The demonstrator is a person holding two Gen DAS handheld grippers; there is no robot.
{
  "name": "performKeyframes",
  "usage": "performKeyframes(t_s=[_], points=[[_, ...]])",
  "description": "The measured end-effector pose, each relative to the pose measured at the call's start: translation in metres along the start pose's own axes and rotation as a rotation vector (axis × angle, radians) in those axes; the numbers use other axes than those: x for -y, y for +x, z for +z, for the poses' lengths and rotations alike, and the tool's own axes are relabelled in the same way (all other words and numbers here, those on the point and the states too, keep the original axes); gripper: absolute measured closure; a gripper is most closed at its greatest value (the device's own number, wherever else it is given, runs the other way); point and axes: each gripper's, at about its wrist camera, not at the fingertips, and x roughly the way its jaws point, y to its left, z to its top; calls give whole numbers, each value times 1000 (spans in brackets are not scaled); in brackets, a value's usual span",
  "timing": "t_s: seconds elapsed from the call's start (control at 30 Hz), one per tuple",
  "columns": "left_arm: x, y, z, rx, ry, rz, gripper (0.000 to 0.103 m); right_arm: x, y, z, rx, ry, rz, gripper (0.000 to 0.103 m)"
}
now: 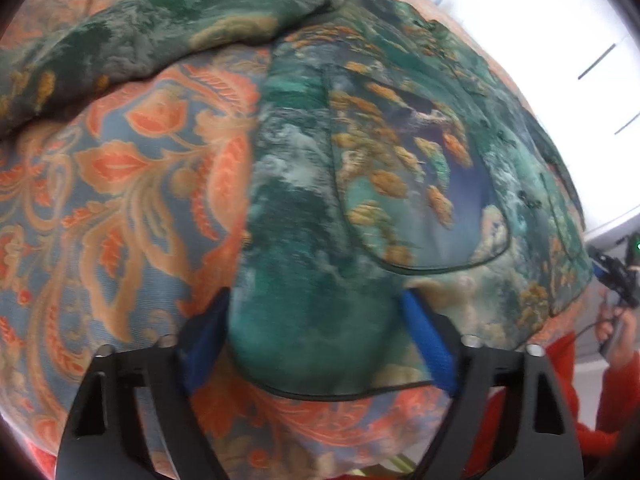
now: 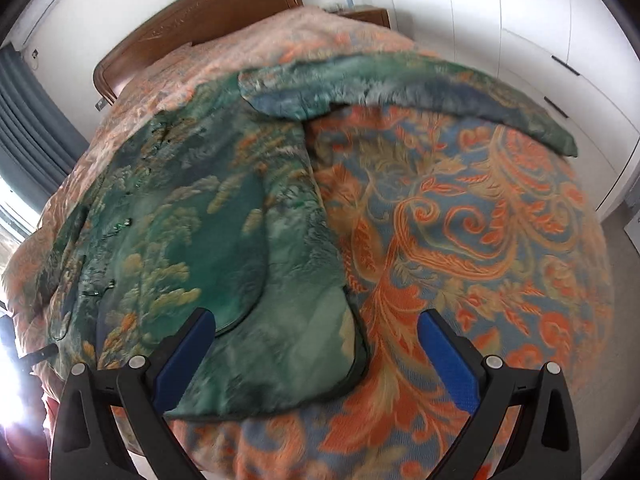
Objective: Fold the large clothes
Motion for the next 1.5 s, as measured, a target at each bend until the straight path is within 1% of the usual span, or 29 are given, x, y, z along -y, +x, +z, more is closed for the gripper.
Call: performKeyframes(t_s=[0.07, 0.1, 0.13, 0.17, 0.2, 0.23, 0.27, 0.3, 0.33, 0.37, 0.4, 0.43, 0.5, 0.57, 0.73, 0.8, 0.9, 1.0, 1.07, 1.13, 1.17, 1.2, 1.27, 1.33, 1.37, 1.43, 1.47, 1.5], points=[[5, -2, -1, 13, 14, 20, 24, -4, 9, 1, -22, -27, 12, 0], [8, -3, -1, 14, 21, 27, 29, -7, 14, 1, -40, -40, 17, 0], [6, -2, 1, 9, 21, 31, 37, -8, 17, 1, -53, -48, 27, 0], [5, -2, 1, 3, 20, 34, 43, -9, 19, 0, -66, -55, 38, 0], [5, -2, 0, -4, 18, 42, 56, -11, 21, -1, -77, -63, 43, 5], [2, -2, 2, -7, 15, 47, 69, -14, 23, -2, -85, -70, 43, 12], [0, -3, 2, -12, 9, 42, 75, -15, 24, -3, -99, -76, 57, 25], [-4, -5, 4, -15, 5, 30, 81, -15, 25, -3, -113, -74, 66, 35], [-6, -8, 3, -12, 0, 20, 84, -15, 25, -4, -118, -71, 59, 41], [-7, -11, 4, -6, -3, 15, 85, -14, 23, -4, -113, -75, 47, 58], [-7, -15, 2, 0, -3, 10, 86, -14, 20, -5, -109, -81, 33, 76], [-7, -17, 2, 5, -1, 9, 87, -13, 17, -4, -108, -79, 25, 81], [-4, -24, -3, 17, 14, 14, 88, -10, 10, -4, -104, -60, 37, 86], [-1, -25, -4, 21, 26, 22, 89, -12, 1, -4, -91, -79, 19, 87], [4, -29, -20, 20, 46, 45, 92, -23, -11, -8, -87, -135, -22, 89], [5, -29, -25, 23, 64, 65, 93, -22, -13, -10, -87, -140, -27, 89], [4, -18, -20, 18, 63, 78, 94, -18, -10, -11, -85, -129, -28, 89], [2, -12, -14, 14, 52, 89, 92, -14, 6, -9, -92, -96, -34, 89], [5, -15, -14, 25, 67, 106, 86, -17, 11, -11, -85, -105, -49, 89], [6, -21, -14, 50, 76, 138, 69, -17, 8, -12, -71, -102, -42, 84], [5, -24, -14, 60, 74, 142, 66, -16, 5, -12, -64, -91, -37, 80], [4, -29, -13, 71, 66, 141, 62, -11, 1, -10, -53, -64, -25, 70], [2, -40, -12, 93, 47, 134, 56, -2, -7, -8, -38, -18, -5, 59], [1, -53, -12, 126, 32, 138, 45, 13, -20, -4, 4, 42, 23, 58], [2, -61, -10, 149, 28, 145, 42, 18, -25, -2, 22, 62, 30, 58], [6, -78, -6, 203, 23, 162, 29, 32, -37, 6, 65, 98, 29, 58], [8, -89, -5, 235, 21, 169, 27, 40, -42, 11, 86, 114, 25, 57], [12, -95, -2, 261, 19, 174, 23, 48, -47, 16, 105, 130, 20, 57]])
